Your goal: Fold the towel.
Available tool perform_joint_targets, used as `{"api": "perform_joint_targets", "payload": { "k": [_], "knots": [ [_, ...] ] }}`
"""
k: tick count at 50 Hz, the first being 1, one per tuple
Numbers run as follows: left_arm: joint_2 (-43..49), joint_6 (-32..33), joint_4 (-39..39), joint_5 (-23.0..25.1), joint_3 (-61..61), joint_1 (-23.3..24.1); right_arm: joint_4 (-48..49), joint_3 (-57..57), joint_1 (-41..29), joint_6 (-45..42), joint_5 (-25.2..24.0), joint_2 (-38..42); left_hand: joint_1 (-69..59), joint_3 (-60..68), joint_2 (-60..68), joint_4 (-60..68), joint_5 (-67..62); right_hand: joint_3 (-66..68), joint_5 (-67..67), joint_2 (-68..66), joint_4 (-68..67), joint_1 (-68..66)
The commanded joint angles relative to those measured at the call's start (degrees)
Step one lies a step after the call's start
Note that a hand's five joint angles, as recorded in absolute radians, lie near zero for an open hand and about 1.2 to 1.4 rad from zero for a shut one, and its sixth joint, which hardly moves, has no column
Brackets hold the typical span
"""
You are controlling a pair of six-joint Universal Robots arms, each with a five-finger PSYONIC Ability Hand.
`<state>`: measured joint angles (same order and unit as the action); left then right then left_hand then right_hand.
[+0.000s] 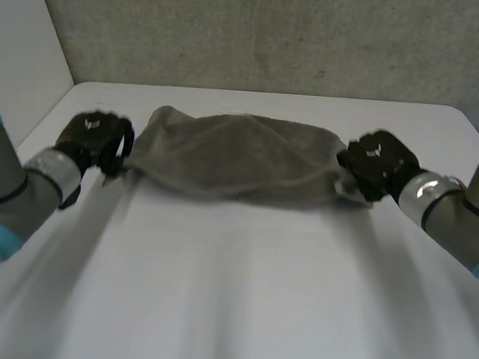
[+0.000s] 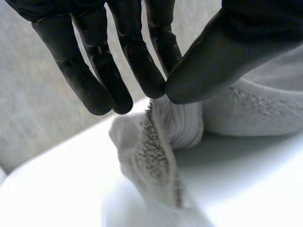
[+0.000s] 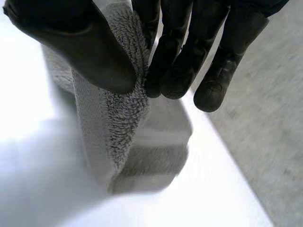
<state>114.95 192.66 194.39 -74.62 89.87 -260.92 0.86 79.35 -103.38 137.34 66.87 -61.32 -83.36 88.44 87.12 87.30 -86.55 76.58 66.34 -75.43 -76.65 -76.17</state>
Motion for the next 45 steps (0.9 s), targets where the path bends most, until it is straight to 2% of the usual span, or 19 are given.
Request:
{"api": "perform_joint_targets", "payload": {
  "k": [1, 3, 4, 5, 6, 7, 8, 10, 13, 19, 23, 29, 36, 45],
  "knots": [
    [-5.5, 5.9, 0.0, 1.1, 8.8, -1.8, 0.0, 3.9, 4.6, -5.5, 0.8, -0.7, 4.8, -9.9, -8.6, -8.8, 18.0, 3.4, 3.7, -4.6, -3.3, -3.8],
    [-6.1, 5.8, 0.0, 1.1, 9.4, -1.7, -0.4, 4.1, 4.9, -5.8, 0.8, -0.7, 4.8, -9.9, -8.6, -8.8, 18.0, 3.4, 3.7, -4.6, -3.3, -3.8],
    [-6.1, 5.8, 0.0, 1.1, 9.4, -1.7, -0.9, 4.3, 5.0, -5.7, 0.9, -0.7, 4.8, -9.9, -8.6, -8.8, 18.0, -3.4, -3.1, 2.2, 3.4, 2.9],
    [-6.5, 5.8, 0.0, 1.1, 9.8, -1.5, -1.6, 4.7, 5.2, -5.5, 0.9, -0.6, 5.3, -10.4, -9.1, -9.3, 18.5, -17.6, -17.3, 16.4, 17.6, 17.2],
    [-6.8, 5.8, 0.0, 1.1, 10.1, -1.2, -1.6, 4.7, 5.2, -5.5, 0.9, -0.6, 6.2, -11.3, -9.9, -10.1, 19.4, -17.7, -17.5, 16.6, 17.8, 17.3],
    [-6.8, 5.8, 0.0, 1.1, 10.1, -1.2, -2.0, 5.5, 5.3, -5.3, 0.9, -0.5, 6.2, -11.3, -10.0, -10.1, 19.4, -30.7, -30.5, 29.6, 30.8, 30.3],
    [-7.0, 5.7, 0.1, 1.1, 10.3, -1.0, -2.0, 5.5, 5.3, -5.3, 0.9, -0.5, 6.4, -11.4, -10.1, -10.3, 19.6, -30.8, -30.6, 29.7, 30.9, 30.4],
    [-7.0, 5.4, 0.1, 1.1, 10.5, -0.8, -2.1, 7.7, 5.3, -5.0, 0.5, -0.8, 6.4, -11.4, -10.1, -10.3, 19.6, -46.1, -45.8, 44.9, 46.2, 45.7],
    [-7.0, 5.1, 0.1, 1.1, 10.7, -0.4, -1.4, 10.5, 5.4, -4.0, 0.4, -1.1, 6.9, -12.0, -10.6, -10.8, 20.1, -51.2, -50.9, 50.0, 51.2, 50.8],
    [-7.0, 5.0, 0.3, 1.1, 10.7, -0.4, 1.5, 14.9, 5.7, -0.2, 0.4, -4.3, 7.0, -12.1, -10.8, -11.0, 20.2, -51.9, -51.6, 50.7, 51.9, 51.5],
    [-7.0, 5.0, 0.4, 1.1, 10.6, -0.5, 7.1, 20.4, 5.7, 4.2, 0.4, -8.1, 7.2, -12.3, -11.0, -11.1, 20.4, -51.9, -51.6, 50.7, 51.9, 51.5],
    [-6.8, 5.0, 0.5, 1.1, 10.7, -0.6, 12.3, 27.1, 5.7, 6.4, 0.5, -13.4, 7.2, -12.3, -11.0, -11.1, 20.4, -51.9, -51.6, 50.7, 51.9, 51.5],
    [-6.5, 4.7, 0.6, 1.1, 10.7, -0.6, 17.9, 31.0, 4.9, 6.4, 2.3, -14.7, 7.9, -13.0, -11.6, -11.8, 21.1, -51.9, -51.6, 50.7, 51.9, 51.5],
    [-6.5, 3.7, 0.6, 1.1, 10.6, -0.9, 19.5, 32.5, 2.3, 5.5, 3.0, -13.7, 8.9, -14.0, -12.6, -12.8, 22.1, -51.7, -51.5, 50.5, 51.8, 51.3]
  ]
}}
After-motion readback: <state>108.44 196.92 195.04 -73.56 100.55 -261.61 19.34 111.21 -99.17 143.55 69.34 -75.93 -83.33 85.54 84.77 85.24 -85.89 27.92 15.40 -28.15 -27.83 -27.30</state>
